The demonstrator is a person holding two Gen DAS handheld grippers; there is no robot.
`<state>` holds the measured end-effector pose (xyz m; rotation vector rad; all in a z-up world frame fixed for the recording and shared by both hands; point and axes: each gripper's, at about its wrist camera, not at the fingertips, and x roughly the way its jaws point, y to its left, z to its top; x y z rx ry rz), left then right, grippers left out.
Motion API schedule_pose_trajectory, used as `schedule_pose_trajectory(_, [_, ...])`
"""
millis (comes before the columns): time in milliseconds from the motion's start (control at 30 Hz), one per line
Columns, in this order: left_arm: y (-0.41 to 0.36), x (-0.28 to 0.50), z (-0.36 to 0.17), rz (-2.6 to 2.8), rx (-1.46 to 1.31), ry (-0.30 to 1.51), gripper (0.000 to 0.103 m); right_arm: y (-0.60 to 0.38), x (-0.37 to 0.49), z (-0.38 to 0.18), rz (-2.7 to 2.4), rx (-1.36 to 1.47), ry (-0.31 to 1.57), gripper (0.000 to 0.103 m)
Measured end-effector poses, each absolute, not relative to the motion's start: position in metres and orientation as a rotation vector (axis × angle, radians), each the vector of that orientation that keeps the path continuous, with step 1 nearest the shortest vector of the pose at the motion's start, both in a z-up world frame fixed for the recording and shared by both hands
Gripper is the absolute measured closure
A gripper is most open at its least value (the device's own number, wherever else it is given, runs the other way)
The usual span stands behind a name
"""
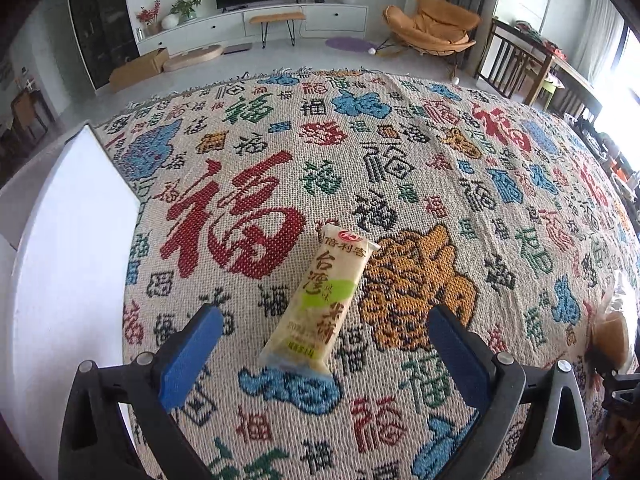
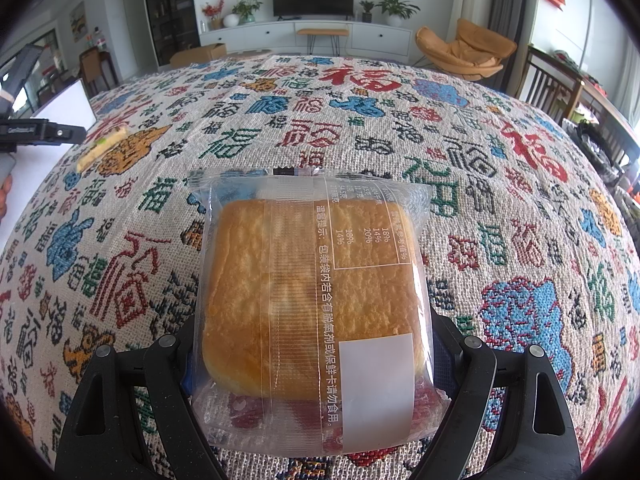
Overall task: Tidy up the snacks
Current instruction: 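Grasp the yellow-green cream bar with the left tool while the right tool holds the bread, then carry the bread and cream bar into the white box and open both tools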
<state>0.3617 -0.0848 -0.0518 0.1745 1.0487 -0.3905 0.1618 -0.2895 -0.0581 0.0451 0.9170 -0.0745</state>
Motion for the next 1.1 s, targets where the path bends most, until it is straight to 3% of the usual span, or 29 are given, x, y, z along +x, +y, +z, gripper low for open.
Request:
schedule_pose_trajectory(67, [-0.089, 0.367, -0.062, -0.385, 0.198, 1.066, 0.008, -0.289, 0.162, -0.058, -0.075, 0.045, 0.917, 0.016])
schedule_pose_trajectory(100, [-0.091, 0.368, -0.067, -0.381, 0.219, 1.082, 0.024, -0.289, 0.162, -0.058, -0.075, 0.045, 0.917, 0.016])
schedule_pose_trajectory(133, [-0.093, 0.369, -0.073, -0.382, 0.24, 1.102, 0.049, -0.289, 0.162, -0.058, -0.075, 0.045, 0.917, 0.016])
schedule_pose_trajectory(167, [-0.095, 0.369, -0.076, -0.391, 0.253, 1.115, 0.057, -0.289, 0.162, -0.058, -0.075, 0.045, 0.917, 0.016])
schedule_pose_trajectory(200, [-0.095, 0.366, -0.073, -0.401, 0.245, 1.089, 0.072, -0.289, 0.162, -0.058, -0.075, 0.045, 0.917, 0.016])
schedule_pose_trajectory(400, [-0.073, 0.334, -0.052, -0.395, 0.08, 1.035, 0.073, -0.289, 0.162, -0.058, -0.074, 0.046, 0.917, 0.016])
schedule_pose_trajectory(633, [-0.015, 0.236, -0.009, -0.4, -0.116, 0.958, 0.073, -0.294, 0.16, -0.057, -0.048, 0.081, 0.916, 0.015])
schedule_pose_trajectory(933, [0.032, 0.151, 0.038, -0.391, -0.185, 0.866, 0.073, -0.298, 0.175, -0.044, 0.041, 0.027, 1.156, 0.017])
schedule_pose_trajectory(1000, [0.041, 0.141, 0.045, -0.398, -0.213, 0.854, 0.073, -0.298, 0.176, -0.043, 0.041, 0.007, 1.164, 0.021])
schedule_pose_trajectory(1033, [0.047, 0.137, 0.05, -0.404, -0.231, 0.848, 0.073, -0.299, 0.175, -0.039, 0.05, 0.014, 1.15, 0.03])
schedule_pose_trajectory(1100, [0.066, 0.13, 0.062, -0.406, -0.272, 0.831, 0.073, -0.296, 0.177, -0.03, 0.054, 0.013, 1.14, 0.031])
